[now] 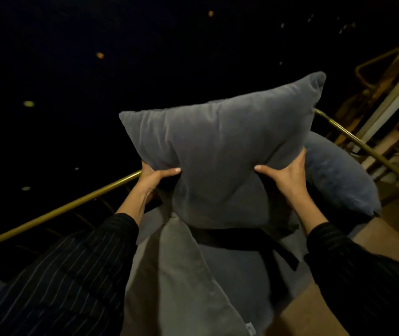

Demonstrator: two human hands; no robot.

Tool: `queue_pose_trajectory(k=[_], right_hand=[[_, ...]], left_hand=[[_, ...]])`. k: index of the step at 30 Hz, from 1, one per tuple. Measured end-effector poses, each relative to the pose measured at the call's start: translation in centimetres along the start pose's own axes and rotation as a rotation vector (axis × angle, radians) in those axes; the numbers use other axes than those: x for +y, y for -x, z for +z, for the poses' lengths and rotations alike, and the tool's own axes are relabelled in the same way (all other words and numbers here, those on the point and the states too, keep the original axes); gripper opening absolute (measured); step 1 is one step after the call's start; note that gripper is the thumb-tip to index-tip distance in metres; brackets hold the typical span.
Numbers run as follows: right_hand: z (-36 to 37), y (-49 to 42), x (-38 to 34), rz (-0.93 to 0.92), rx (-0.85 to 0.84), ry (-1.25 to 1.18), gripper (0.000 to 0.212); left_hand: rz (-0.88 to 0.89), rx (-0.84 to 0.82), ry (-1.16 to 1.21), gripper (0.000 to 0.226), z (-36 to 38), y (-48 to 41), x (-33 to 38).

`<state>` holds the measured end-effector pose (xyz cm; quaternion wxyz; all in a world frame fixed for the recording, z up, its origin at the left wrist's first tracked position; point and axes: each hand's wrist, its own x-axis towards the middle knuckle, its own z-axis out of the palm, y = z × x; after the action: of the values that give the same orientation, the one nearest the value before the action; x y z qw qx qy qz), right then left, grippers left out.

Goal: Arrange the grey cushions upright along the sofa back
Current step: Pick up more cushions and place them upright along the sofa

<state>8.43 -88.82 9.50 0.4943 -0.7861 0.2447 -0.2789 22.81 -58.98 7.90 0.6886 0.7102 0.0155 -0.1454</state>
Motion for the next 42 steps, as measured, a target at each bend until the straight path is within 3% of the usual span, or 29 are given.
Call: queue_pose_trajectory(k=[6,11,17,22,29,37,42], right_hand=[[6.0,-2.5,-7.2,-0.191,-0.145,-0.097,0.117],[13.6,-0.8,-10.3,-0.23,-0.347,-0.237,0.112],[22.8,4.0,-8.0,-0.107,-0.586,-0.267,0.114],[27.5,5.9,-4.6,-0.057,-0.712,-0.221,0.108],[29.4,4.9,-2.1,0.001,-0.68,-0.189,0.107],[28.3,6.5,3.9,0.18,-0.723,-0.066,0.104],[29.5,5.6,3.3,0.167,-0.692,0.032,0.101]], left_hand=[[0.146,0.167,0.056,0.137,-8.2,1.8,4.8],[0.184,0.375,0.012,0.124,-15.7,5.0,6.4],[0.133,0.583,0.036,0.109,-22.6,8.8,0.4],[0.055,0.605,0.04,0.123,-25.4,9.6,-5.0],[0.024,0.609,0.018,0.11,-25.7,6.7,-7.8],[-0.157,0.588,-0.044,0.111,-21.6,5.7,-13.4],[-0.24,0.613,-0.074,0.132,-23.1,4.3,-12.5]])
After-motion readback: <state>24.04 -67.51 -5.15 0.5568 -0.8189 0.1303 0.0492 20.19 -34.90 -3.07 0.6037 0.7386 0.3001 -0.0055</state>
